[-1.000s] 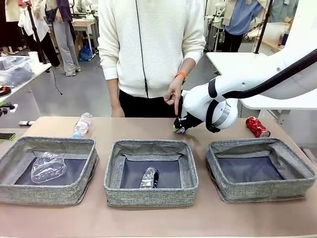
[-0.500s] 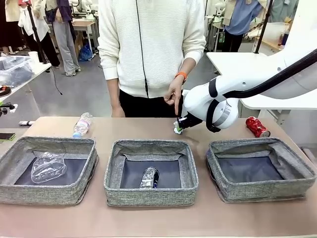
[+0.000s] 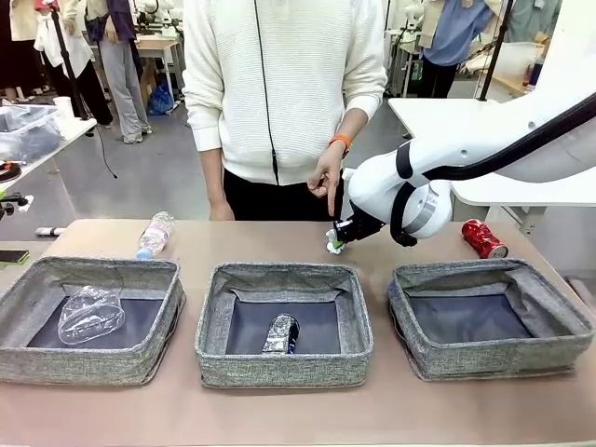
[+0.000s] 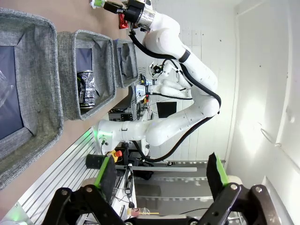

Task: Sort the waste into the appropriate baskets.
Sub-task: Pick up the waste item pointed out by the person.

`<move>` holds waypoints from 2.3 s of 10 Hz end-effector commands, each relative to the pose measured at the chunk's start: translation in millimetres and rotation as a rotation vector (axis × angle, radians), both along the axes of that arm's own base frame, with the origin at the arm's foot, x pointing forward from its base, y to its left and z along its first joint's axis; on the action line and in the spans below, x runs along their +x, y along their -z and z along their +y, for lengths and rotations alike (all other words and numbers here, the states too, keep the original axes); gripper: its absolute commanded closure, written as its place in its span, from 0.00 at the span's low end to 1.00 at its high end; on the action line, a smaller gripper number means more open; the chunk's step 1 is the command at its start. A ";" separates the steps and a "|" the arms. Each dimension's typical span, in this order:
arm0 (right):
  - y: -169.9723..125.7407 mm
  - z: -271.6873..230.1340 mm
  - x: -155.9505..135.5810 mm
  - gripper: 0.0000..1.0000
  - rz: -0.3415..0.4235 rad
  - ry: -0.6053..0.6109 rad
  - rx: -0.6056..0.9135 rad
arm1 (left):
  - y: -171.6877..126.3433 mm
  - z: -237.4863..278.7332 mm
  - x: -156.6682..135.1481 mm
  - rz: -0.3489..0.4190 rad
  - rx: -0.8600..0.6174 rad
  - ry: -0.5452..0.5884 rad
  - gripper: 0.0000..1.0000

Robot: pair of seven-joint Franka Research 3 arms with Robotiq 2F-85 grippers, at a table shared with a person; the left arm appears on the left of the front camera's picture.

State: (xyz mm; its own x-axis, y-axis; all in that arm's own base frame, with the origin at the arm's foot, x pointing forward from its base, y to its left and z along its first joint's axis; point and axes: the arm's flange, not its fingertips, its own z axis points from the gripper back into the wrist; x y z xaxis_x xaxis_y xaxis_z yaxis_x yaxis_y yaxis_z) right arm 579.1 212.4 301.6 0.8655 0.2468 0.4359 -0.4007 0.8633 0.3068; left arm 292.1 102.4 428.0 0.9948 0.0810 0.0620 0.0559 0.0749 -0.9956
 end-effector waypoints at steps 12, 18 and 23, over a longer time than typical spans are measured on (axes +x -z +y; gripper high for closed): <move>-180.7 -53.6 -208.4 0.92 0.090 0.198 -0.346 | -2.6 0.8 -1.9 -0.001 0.002 -0.001 0.00; -326.2 115.5 -216.2 0.92 0.197 0.423 -0.622 | -2.6 0.8 -1.9 -0.001 0.002 -0.001 0.00; -393.0 193.5 -249.6 0.92 0.460 0.537 -0.336 | -2.6 0.8 -1.9 -0.001 0.002 -0.001 0.00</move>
